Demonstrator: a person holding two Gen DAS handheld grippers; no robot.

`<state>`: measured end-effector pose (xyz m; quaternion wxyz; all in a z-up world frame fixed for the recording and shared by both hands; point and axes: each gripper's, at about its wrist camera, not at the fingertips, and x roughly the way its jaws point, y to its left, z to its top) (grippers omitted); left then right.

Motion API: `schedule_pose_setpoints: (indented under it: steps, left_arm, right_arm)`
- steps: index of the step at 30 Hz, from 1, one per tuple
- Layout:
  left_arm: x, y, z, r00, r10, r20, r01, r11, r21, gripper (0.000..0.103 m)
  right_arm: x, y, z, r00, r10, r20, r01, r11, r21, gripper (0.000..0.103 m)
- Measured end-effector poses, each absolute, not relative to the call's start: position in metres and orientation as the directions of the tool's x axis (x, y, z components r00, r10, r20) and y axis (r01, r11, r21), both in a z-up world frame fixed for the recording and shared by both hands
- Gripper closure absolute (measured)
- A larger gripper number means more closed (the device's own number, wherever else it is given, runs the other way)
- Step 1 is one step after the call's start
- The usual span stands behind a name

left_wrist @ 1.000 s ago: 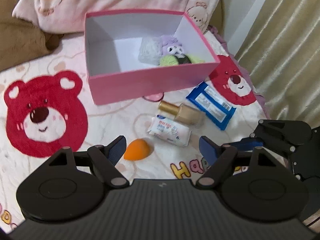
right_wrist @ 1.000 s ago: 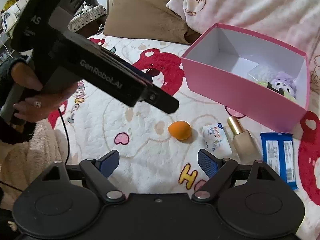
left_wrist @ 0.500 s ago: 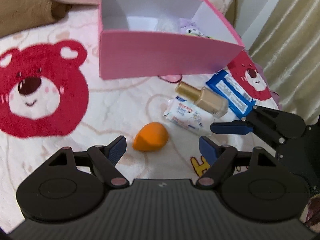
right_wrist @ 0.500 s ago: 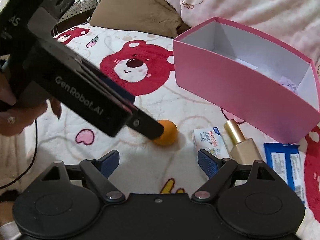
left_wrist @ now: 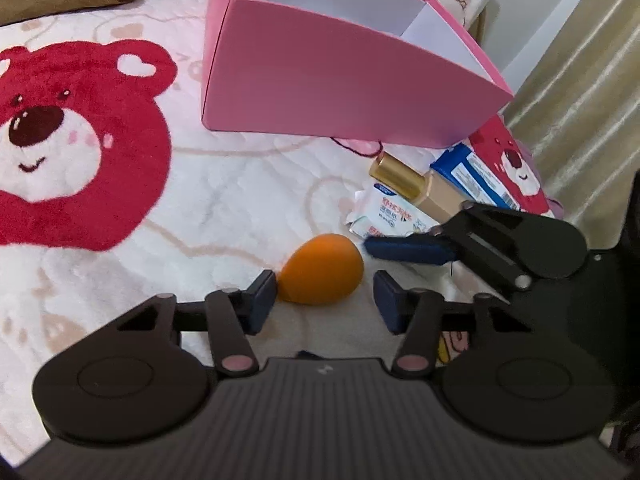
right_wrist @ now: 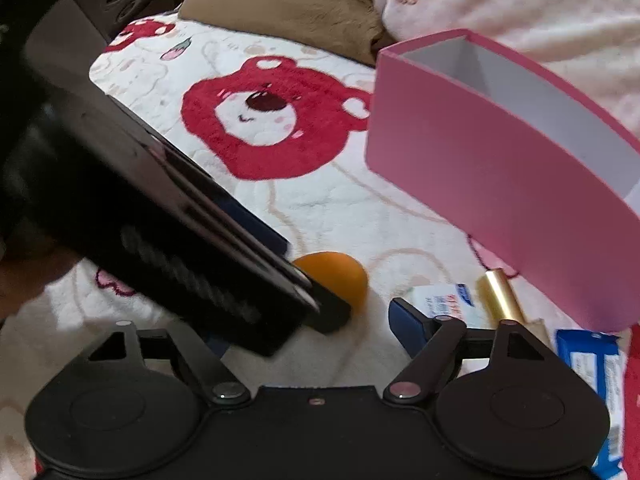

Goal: Organize objects
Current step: 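Close the left gripper on the orange makeup sponge, then carry the orange sponge with the left gripper into the pink box, release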

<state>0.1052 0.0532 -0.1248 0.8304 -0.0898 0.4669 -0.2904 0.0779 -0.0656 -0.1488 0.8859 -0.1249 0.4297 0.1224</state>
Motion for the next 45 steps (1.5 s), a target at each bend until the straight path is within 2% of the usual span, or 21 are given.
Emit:
schedule_pose_setpoints:
  steps: [3,6,7,14,20,26,29,37,45]
  left_arm:
    - [0.104,0.052,-0.123,0.405,-0.567,-0.718,0.415,0.813,-0.408,0.057]
    - [0.102,0.055,-0.119,0.396,-0.591,-0.703,0.415,0.798,-0.438,0.058]
    - [0.101,0.055,-0.117,0.391,-0.601,-0.697,0.416,0.791,-0.449,0.058]
    - [0.092,0.054,-0.096,0.380,-0.642,-0.666,0.441,0.758,-0.480,0.059]
    - [0.080,0.040,-0.057,0.331,-0.591,-0.736,0.429,0.789,-0.440,0.059]
    - [0.069,0.033,-0.012,0.355,-0.557,-0.751,0.453,0.805,-0.383,0.058]
    - [0.071,0.026,0.018,0.371,-0.550,-0.748,0.481,0.803,-0.352,0.058]
    - [0.120,0.006,0.081,0.426,-0.569,-0.703,0.524,0.789,-0.321,0.058]
    - [0.201,-0.013,0.070,0.430,-0.547,-0.718,0.489,0.810,-0.324,0.059]
  right_arm:
    - [0.081,-0.064,-0.151,0.598,0.087,-0.797,-0.312,0.941,-0.132,0.034]
    - [0.083,-0.069,-0.149,0.608,0.042,-0.793,-0.258,0.955,-0.147,0.053]
    - [0.082,-0.073,-0.147,0.607,0.042,-0.794,-0.244,0.960,-0.135,0.055]
    - [0.064,-0.079,-0.123,0.635,0.039,-0.772,-0.189,0.976,-0.106,0.056]
    - [0.043,-0.073,-0.093,0.649,0.036,-0.760,-0.164,0.982,-0.093,0.056]
    - [0.028,-0.076,-0.054,0.689,0.058,-0.722,-0.149,0.987,-0.064,0.057]
    - [0.028,-0.078,-0.027,0.712,0.041,-0.701,-0.159,0.982,-0.104,0.057]
    - [0.066,-0.118,0.035,0.750,0.010,-0.661,-0.112,0.987,-0.113,0.056]
    - [0.133,-0.158,0.027,0.732,-0.001,-0.681,-0.089,0.991,-0.097,0.057]
